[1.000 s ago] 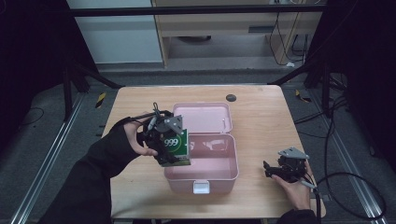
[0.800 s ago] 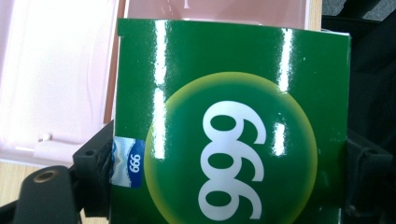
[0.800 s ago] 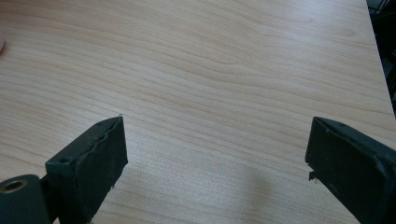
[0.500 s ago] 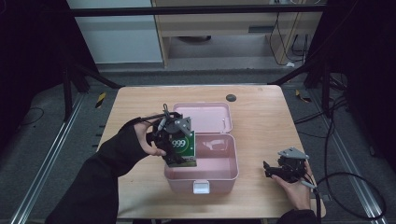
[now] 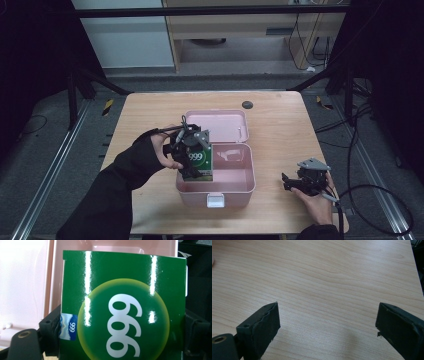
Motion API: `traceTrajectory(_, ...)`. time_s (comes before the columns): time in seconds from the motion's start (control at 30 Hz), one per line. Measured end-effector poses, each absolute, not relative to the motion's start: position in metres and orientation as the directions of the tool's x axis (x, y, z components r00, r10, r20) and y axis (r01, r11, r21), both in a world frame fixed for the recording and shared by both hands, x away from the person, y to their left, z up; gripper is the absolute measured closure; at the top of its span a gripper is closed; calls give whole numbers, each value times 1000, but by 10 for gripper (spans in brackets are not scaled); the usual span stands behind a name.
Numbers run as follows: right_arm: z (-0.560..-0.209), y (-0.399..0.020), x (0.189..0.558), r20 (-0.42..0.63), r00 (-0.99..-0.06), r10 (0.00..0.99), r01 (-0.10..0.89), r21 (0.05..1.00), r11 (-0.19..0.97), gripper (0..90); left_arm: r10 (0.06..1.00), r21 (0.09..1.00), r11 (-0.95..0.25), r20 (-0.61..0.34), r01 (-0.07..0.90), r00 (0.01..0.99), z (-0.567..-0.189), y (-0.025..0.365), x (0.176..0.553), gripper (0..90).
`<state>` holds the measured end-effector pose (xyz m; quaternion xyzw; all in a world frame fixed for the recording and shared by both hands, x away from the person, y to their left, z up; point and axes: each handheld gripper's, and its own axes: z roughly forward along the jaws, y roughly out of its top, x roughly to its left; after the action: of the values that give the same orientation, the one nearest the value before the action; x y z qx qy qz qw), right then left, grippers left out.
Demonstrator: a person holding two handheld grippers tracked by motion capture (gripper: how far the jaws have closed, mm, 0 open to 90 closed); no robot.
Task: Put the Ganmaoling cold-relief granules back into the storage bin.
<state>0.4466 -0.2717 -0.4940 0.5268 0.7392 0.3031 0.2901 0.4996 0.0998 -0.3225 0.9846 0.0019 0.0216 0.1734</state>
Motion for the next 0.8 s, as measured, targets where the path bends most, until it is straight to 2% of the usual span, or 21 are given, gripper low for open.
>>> traceTrajectory(0.3,-494,-272,447,-111,-277,954,600,756,262,58,12,311,-951,32,1,999,-339,100,500,140)
traceTrajectory(0.8,-495,-271,447,-112,-280,953,604,751,266,58,10,319,-948,4,8,1000,-366,102,500,140)
